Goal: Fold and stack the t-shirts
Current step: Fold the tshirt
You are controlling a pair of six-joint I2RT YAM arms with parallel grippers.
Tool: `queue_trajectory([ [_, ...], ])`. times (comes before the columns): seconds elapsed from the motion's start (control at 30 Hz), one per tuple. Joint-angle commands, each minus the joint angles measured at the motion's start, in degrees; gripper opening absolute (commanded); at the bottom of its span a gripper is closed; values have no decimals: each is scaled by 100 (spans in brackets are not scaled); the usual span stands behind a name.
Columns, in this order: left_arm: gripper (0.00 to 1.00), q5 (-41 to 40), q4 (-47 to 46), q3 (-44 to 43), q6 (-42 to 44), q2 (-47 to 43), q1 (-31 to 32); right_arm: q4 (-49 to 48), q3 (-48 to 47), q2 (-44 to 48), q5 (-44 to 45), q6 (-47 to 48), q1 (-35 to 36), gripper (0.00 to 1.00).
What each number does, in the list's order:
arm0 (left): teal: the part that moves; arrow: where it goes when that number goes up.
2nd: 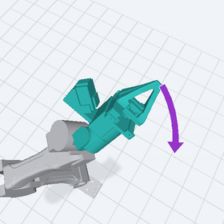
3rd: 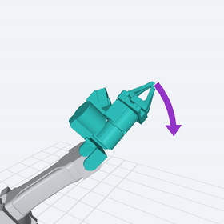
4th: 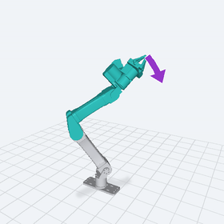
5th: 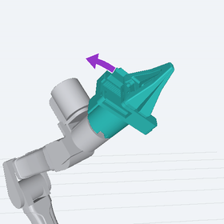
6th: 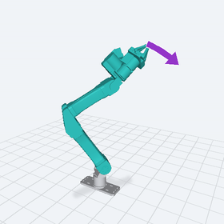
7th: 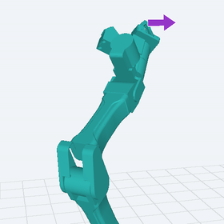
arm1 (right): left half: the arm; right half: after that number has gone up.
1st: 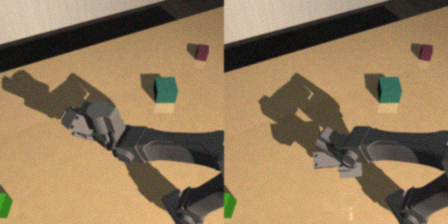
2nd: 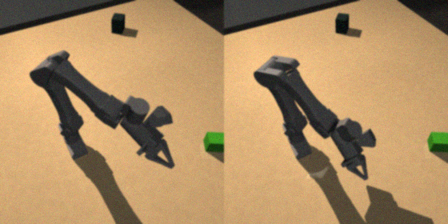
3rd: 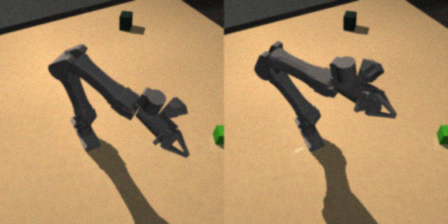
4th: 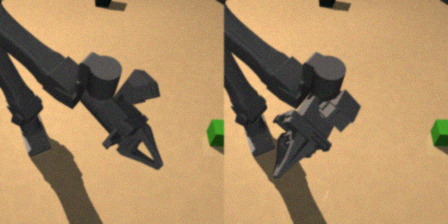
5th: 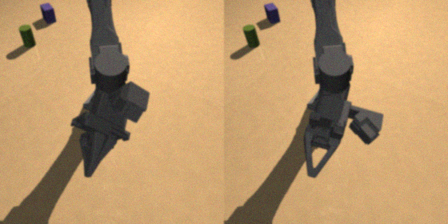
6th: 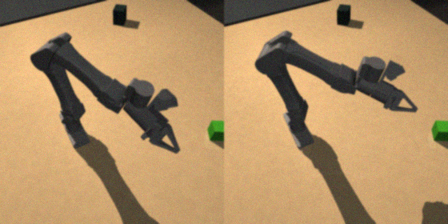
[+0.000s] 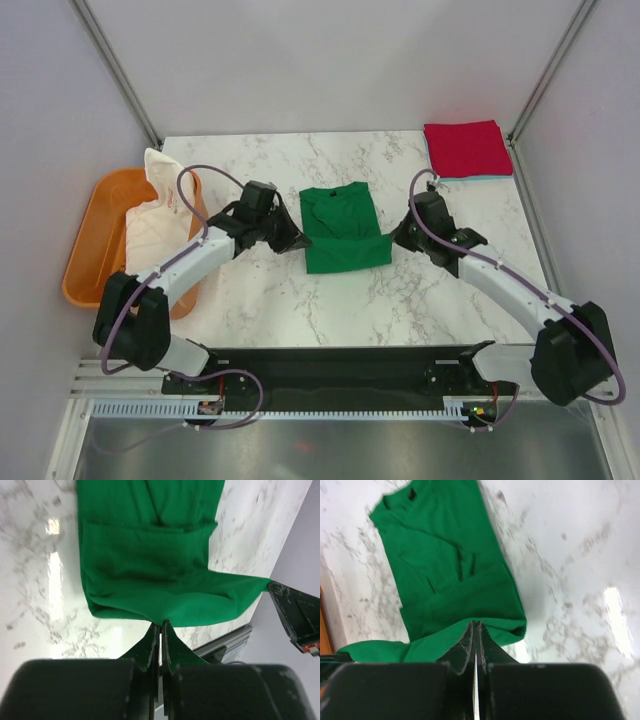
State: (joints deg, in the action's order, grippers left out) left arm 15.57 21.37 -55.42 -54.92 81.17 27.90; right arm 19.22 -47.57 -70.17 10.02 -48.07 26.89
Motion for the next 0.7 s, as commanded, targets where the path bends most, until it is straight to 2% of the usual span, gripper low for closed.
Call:
queue_trajectory([
  [0.0,2,77,210,-609,508,434,-372,-367,-945,-749,132,544,-149,0],
  [0.37,2,305,263,-2974,886,2315,-1023,-419,-3405,-3184,-526,958,-703,0],
  [0.53,2,394,263,-3895,991,3211,-1146,-446,-4189,-4021,-879,1045,-844,0],
  [0.67,2,149,263,-4459,1316,3695,-1173,-665,-4646,-4565,-1002,1133,-984,0],
])
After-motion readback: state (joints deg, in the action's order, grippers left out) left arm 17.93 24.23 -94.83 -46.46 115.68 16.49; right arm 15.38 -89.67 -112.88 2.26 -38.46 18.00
